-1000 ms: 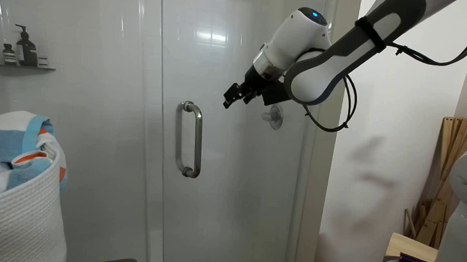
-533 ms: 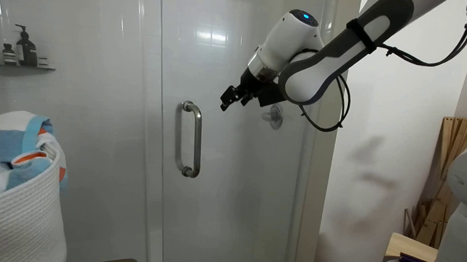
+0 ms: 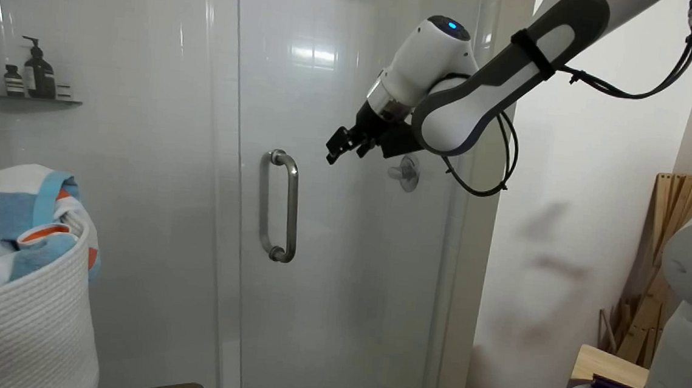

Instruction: Close the door completely

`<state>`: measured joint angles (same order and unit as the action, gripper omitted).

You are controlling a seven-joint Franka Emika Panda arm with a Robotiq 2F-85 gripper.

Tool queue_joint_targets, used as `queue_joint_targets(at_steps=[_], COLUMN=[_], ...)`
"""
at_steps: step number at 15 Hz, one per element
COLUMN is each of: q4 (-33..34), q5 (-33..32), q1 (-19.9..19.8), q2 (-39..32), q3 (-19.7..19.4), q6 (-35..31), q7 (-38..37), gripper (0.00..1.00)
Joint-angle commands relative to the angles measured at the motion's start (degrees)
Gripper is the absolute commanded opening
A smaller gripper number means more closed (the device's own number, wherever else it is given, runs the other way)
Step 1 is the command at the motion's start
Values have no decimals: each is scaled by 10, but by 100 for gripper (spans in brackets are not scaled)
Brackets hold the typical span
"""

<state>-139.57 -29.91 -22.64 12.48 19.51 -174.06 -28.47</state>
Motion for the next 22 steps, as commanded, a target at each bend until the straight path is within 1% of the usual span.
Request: queue_joint_targets(at_steps=[1, 4, 8, 11, 14, 18, 22], q4=[27, 46, 78, 104, 129, 169, 205], q5=[-13, -12, -49, -104, -156, -231, -286], q1=[-21, -25, -51, -75, -85, -89, -78], q2=[-17, -31, -49, -65, -84, -115, -153], q3=[10, 16, 38, 57, 66, 64, 60], q6=[6, 21, 47, 67, 84, 112, 151], q7=[-21, -31, -80, -139, -191, -265, -320], gripper=[100, 100, 100, 100, 100, 100, 100])
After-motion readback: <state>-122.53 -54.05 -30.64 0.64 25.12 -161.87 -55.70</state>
